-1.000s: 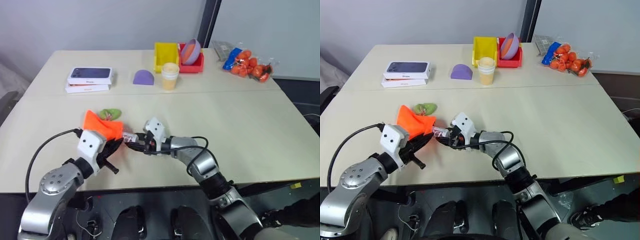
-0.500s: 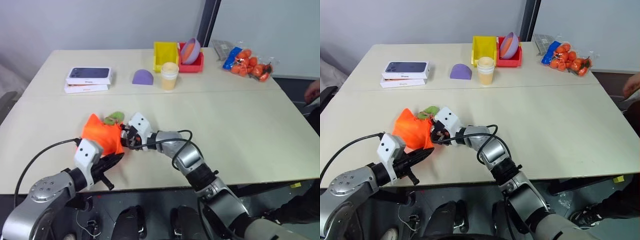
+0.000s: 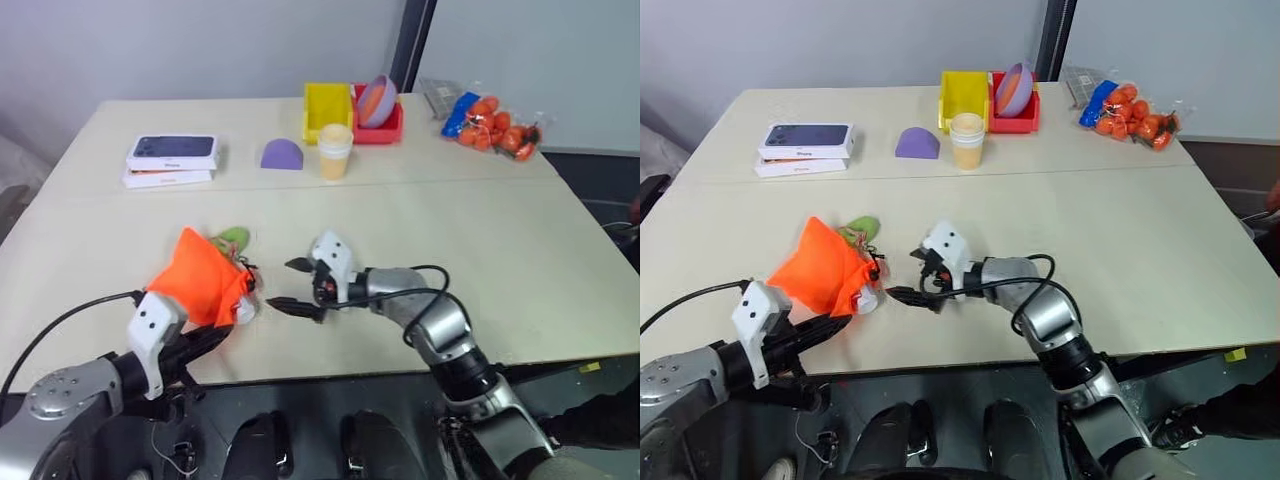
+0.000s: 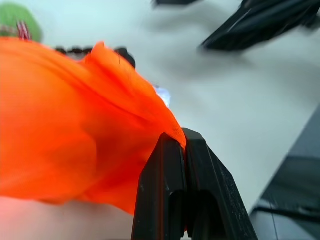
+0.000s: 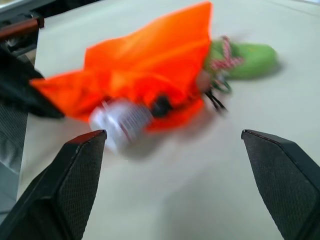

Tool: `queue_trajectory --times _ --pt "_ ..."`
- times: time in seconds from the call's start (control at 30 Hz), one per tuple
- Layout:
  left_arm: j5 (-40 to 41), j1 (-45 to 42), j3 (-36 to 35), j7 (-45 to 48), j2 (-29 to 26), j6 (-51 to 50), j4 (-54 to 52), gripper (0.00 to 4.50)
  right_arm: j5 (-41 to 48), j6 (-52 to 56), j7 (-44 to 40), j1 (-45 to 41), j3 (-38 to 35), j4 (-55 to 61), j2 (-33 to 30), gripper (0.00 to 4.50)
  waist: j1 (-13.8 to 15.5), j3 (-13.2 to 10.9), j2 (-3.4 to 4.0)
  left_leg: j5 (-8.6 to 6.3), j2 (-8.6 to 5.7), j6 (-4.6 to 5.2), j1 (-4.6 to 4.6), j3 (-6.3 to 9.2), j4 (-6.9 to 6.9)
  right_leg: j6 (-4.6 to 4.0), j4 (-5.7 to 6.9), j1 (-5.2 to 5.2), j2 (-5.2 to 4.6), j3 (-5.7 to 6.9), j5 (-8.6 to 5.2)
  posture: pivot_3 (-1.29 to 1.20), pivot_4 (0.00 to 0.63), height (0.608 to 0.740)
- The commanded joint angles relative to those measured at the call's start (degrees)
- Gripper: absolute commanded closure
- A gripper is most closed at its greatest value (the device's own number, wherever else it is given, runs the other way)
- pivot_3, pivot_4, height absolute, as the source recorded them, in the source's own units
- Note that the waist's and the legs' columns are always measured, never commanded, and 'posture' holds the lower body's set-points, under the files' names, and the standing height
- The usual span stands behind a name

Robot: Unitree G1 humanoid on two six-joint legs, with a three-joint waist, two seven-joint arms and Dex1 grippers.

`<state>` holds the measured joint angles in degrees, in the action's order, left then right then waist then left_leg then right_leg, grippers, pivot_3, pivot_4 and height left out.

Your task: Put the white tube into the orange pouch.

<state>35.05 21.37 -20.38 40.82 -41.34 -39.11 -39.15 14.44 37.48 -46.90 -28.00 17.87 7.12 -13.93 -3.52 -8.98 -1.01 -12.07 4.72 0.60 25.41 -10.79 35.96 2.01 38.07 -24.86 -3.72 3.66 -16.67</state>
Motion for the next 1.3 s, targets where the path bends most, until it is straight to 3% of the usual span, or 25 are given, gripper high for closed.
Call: queue_trajectory --times 0.03,0.17,0.27,0.37,0.47,0.63,0.87,1.03,1.13,1.3 --pt "-0.1 1.9 -4.0 3.2 -2.2 1.8 1.2 4.50 1.2 0.0 0.6 -0.3 -1.3 2.6 -0.4 0.04 -0.5 0.0 0.00 0.01 0.00 -0.02 0.00 0.00 -0.02 -0.01 0.00 -0.01 0.00 0.00 0.00 0.00 0.150 0.740" --pt "-3.6 4.0 -4.7 5.8 -4.8 4.7 5.0 4.50 0.1 -0.7 3.6 -2.1 -1.5 -0.7 1.3 0.04 -0.7 0.0 0.01 0.06 0.01 -0.10 0.00 -0.01 -0.12 -0.07 0.01 -0.11 0.01 0.01 -0.03 0.00 0.150 0.740" --pt "-1.4 3.0 -5.4 6.4 -4.0 4.7 5.6 4.50 -1.4 -1.3 7.5 -4.6 -1.5 -4.4 4.0 0.04 -0.7 0.0 0.00 0.07 0.01 -0.11 0.01 -0.02 -0.14 -0.10 0.01 -0.15 0.01 0.01 -0.04 0.00 0.150 0.740" --pt "2.8 1.8 -6.4 6.4 -2.4 3.1 4.7 3.57 -2.7 -3.7 10.6 -7.7 -1.9 -9.8 7.8 0.00 -0.7 0.0 0.01 0.07 0.01 -0.11 0.02 -0.02 -0.14 -0.11 0.01 -0.14 -0.01 0.01 -0.03 0.00 0.150 0.740" --pt "6.5 -0.5 -8.2 4.2 -0.5 1.2 5.4 2.20 -3.6 -6.5 13.5 -11.2 -2.5 -16.4 12.0 0.00 -0.6 0.0 0.00 0.09 0.01 -0.14 0.02 -0.02 -0.15 -0.10 0.02 -0.13 -0.01 0.02 -0.02 0.00 0.150 0.740" --pt "12.5 -3.8 -11.2 1.2 1.7 -0.8 6.7 2.20 -5.1 -10.2 19.5 -17.8 -4.3 -30.0 19.5 0.00 -0.7 0.0 0.00 0.27 0.01 -0.41 0.01 -0.03 -0.14 -0.08 0.06 0.14 0.01 0.07 -0.01 0.00 0.150 0.740" --pt "10.0 -3.3 -9.6 -0.9 3.3 0.9 8.4 2.20 -5.1 -14.6 27.6 -25.9 -8.6 -47.4 28.2 0.00 -0.6 0.0 -0.02 0.29 0.02 -0.41 0.01 -0.02 -0.01 0.08 0.06 0.23 0.08 0.11 0.07 0.00 0.150 0.740" --pt "8.9 -3.0 -8.4 -1.3 4.4 1.9 9.0 2.20 -5.4 -18.2 29.9 -30.1 -9.9 -57.8 30.9 0.00 -0.7 0.0 -0.04 0.28 0.02 -0.43 -0.02 -0.01 0.01 -0.03 0.07 0.28 0.08 0.12 0.01 0.00 0.150 0.740" --pt "8.6 -3.9 -8.3 -2.2 5.1 2.6 9.3 2.12 -5.2 -20.1 28.0 -29.9 -9.6 -59.7 30.9 0.88 -0.7 0.0 -0.05 0.28 0.02 -0.43 -0.05 0.00 -0.01 -0.02 0.10 0.29 0.08 0.12 0.02 0.00 0.150 0.740" --pt "10.6 -10.0 -9.2 -6.3 7.0 3.1 9.9 2.12 -6.0 -23.1 25.1 -26.0 -8.0 -53.9 28.0 3.58 -0.6 0.0 -0.04 0.29 0.03 -0.43 -0.03 0.00 -0.02 0.08 0.11 0.26 0.08 0.12 0.08 0.00 0.150 0.740"
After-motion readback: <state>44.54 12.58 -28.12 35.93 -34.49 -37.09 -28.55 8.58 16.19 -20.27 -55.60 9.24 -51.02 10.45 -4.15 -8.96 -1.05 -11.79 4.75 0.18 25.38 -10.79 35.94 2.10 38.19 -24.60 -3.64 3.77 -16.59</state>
